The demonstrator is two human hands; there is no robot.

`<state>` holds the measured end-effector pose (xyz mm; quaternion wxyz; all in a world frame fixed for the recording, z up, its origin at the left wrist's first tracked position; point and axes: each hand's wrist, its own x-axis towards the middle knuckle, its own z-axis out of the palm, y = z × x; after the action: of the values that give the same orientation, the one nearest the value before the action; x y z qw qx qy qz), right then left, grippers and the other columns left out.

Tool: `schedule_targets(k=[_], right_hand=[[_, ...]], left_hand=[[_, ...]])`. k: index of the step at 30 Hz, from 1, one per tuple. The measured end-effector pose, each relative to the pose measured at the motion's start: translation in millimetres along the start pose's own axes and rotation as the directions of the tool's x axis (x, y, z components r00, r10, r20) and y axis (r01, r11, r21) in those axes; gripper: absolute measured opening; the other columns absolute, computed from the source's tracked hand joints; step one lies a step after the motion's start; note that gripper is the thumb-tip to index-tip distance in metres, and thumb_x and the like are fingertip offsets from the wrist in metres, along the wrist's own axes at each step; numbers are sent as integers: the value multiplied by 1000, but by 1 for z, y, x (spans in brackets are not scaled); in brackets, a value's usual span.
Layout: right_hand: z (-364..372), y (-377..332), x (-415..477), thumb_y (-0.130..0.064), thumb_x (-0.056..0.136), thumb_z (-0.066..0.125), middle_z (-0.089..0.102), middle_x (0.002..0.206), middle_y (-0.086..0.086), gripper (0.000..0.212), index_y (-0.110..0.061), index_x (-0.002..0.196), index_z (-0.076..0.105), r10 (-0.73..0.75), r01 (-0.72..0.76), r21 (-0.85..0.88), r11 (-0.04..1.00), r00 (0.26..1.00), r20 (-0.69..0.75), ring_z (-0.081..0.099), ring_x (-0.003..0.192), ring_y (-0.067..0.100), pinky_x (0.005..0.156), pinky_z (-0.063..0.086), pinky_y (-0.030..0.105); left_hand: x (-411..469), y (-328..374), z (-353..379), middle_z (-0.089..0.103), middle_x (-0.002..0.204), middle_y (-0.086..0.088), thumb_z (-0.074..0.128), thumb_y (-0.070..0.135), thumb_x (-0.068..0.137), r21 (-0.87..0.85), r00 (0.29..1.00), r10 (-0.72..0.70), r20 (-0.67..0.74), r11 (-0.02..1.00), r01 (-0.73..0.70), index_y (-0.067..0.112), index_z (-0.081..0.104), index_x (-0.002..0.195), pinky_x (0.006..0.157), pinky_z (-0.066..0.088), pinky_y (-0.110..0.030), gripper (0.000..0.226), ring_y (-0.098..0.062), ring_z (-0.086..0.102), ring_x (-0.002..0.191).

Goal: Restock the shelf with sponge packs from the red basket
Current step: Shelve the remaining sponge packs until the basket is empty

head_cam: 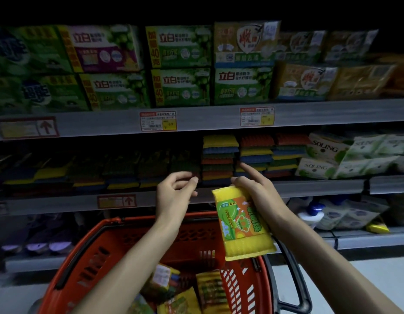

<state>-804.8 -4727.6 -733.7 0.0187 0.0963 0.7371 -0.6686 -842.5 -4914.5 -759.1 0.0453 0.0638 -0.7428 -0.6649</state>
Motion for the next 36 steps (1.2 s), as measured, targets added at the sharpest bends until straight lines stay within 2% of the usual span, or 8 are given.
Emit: schedule_targets(k=[4, 10, 16, 20, 24, 28, 33, 36], right_hand=[[6, -4, -9, -31, 96, 65, 74, 111, 11, 54, -42, 146, 48, -45, 44, 29, 999, 999, 23, 72, 77, 21, 70, 56, 32], [36, -6, -19, -49, 95, 63, 74, 110, 4, 39, -43, 134, 59, -86, 83, 48, 995, 993, 75, 74, 92, 18, 83, 54, 32], [76, -1, -30, -56, 94, 59, 70, 109, -5, 35, -49, 129, 62, -139, 141, -9, 990, 980, 142, 69, 96, 10, 81, 50, 28], [97, -1, -36, -52, 98, 55, 63, 116, 16, 43, -59, 140, 48, -163, 180, -61, 982, 964, 211, 68, 103, 16, 97, 53, 39], [110, 6, -33, -52, 99, 54, 68, 105, -2, 42, -56, 141, 48, -131, 143, -41, 989, 966, 223, 71, 95, 8, 87, 56, 28], [109, 11, -28, -70, 93, 49, 74, 115, -1, 45, -49, 131, 60, 31, -44, 44, 998, 966, 257, 73, 105, 19, 102, 52, 48], [91, 1, -30, -79, 86, 51, 72, 124, -7, 49, -50, 122, 67, 94, -95, -14, 995, 942, 323, 71, 112, 19, 106, 48, 53], [82, -4, -31, -56, 86, 70, 75, 119, 2, 50, -37, 131, 61, 69, -91, 46, 995, 931, 359, 75, 104, 28, 94, 58, 49]], left_hand=[[-16, 11, -31, 77, 91, 3, 67, 33, 97, 69, 988, -12, 154, 998, 1, 27, 73, 106, 76, 57, -31, 13, -12, 74, 83], [-40, 16, -83, 75, 114, 5, 65, 70, 84, 119, 902, -144, 407, 988, 104, 35, 71, 121, 94, 58, -41, 51, -12, 74, 101], [-57, 1, -104, 75, 119, 6, 67, 77, 71, 30, 836, -215, 505, 972, 232, 39, 70, 124, 112, 44, -50, 65, -18, 67, 116], [-58, 6, -106, 78, 114, 4, 80, 57, 76, 30, 856, -202, 475, 977, 213, 27, 71, 124, 105, 52, -39, 57, -13, 72, 110], [-58, 9, -112, 80, 103, -1, 82, 38, 77, 88, 858, -256, 445, 966, 242, 20, 74, 118, 92, 59, -33, 45, -16, 77, 97], [-51, 6, -120, 81, 98, -1, 87, 46, 75, 72, 885, -297, 359, 954, 291, 20, 79, 106, 98, 56, -40, 41, -17, 77, 95], [-36, 1, -132, 79, 102, -14, 90, 42, 56, -226, 905, -358, 230, 885, 408, 5, 69, 119, 91, 59, -50, 77, -27, 76, 95], [-32, 2, -137, 75, 113, -18, 90, 35, 60, -399, 913, -344, 219, 822, 406, 4, 59, 132, 87, 61, -49, 85, -31, 75, 101]])
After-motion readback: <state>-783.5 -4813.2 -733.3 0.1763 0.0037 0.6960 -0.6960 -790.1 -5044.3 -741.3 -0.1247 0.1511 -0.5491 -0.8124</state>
